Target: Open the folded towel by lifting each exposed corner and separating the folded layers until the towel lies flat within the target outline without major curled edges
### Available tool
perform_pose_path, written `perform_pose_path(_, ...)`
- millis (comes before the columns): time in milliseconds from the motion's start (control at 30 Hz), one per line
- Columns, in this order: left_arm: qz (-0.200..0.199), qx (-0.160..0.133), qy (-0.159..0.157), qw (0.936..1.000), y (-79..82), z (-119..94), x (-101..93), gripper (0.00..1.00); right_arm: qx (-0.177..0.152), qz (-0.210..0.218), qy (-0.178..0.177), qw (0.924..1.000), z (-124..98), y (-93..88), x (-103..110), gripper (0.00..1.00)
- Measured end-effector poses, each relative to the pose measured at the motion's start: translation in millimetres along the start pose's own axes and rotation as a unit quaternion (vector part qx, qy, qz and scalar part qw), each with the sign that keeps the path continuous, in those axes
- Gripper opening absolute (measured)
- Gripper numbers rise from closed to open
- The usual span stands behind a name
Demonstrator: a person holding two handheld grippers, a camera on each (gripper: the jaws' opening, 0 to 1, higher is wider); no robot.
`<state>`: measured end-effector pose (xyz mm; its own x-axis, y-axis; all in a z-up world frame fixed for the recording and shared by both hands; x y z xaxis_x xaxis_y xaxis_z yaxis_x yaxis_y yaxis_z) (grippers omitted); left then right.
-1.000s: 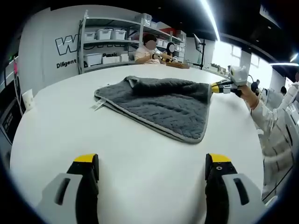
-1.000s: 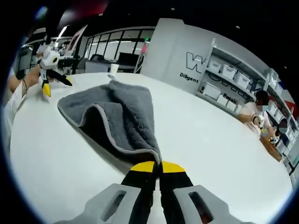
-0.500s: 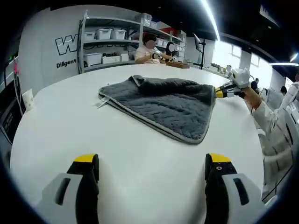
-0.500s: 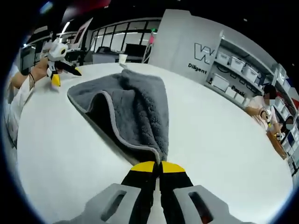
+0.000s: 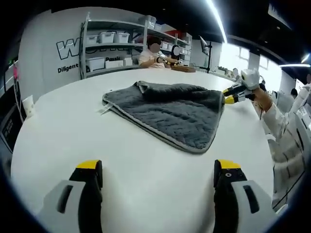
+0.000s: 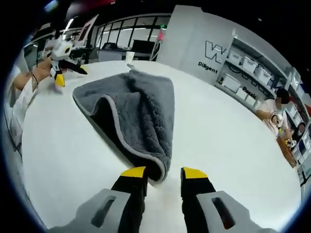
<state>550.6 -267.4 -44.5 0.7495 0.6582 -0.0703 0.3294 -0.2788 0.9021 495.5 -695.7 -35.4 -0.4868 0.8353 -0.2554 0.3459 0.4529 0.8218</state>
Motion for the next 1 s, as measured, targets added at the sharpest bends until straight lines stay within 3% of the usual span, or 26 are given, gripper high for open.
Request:
perform_pose_path(67, 0.001, -0.001, 0.0, 1.0, 0.2, 0, -0.1, 0.93, -0.003, 0.005, -0.001, 1.0, -4, 4.2, -3, 0.33)
perform_pose_path(200, 0.002, -0.004, -0.004, 1.0, 1.4, -1, -1.8, 0.93, -0.007, 0.007, -0.005, 0.9999, -12, 15.9, -9, 0.55)
perform_pose_path(333, 0.003, -0.004, -0.003, 1.0, 1.1, -1, -1.9, 0.93, -0.012, 0.0, -0.005, 0.9999, -18, 28.8, -13, 0.63)
perform_pose_path(400, 0.003, -0.005, -0.004, 1.0, 1.0, -1, -2.2, 0.93, -0.017, 0.004, -0.001, 0.9998, -19, 34.7, -13, 0.71)
perform_pose_path(633, 0.004, -0.007, -0.004, 1.0, 1.3, -2, -3.6, 0.93, -0.013, -0.038, 0.016, 0.999, -9, 55.9, -4, 0.79)
perform_pose_path(800, 0.003, -0.01, -0.003, 0.9999, 1.8, -3, -2.8, 0.93, -0.025, -0.069, 0.034, 0.9967, 4, 79.3, 6, 0.93)
perform_pose_path(1000, 0.004, -0.011, -0.004, 0.9999, 2.3, -3, -3.4, 0.93, -0.046, -0.074, 0.057, 0.9946, 22, 104.6, 16, 0.99)
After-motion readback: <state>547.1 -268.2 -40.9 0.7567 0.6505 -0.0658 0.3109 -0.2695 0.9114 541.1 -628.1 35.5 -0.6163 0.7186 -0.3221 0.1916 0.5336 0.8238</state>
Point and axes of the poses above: the point that each gripper's makers call its tool centre point, and the gripper's own axes: z roughly forward along the fingers, x roughly to its left, y roughly out of its top, the point moved 5 cm from there along -z, roughly backward along the fingers, and after that the axes turned 6 degrees about -x, right-handed, at the moved point
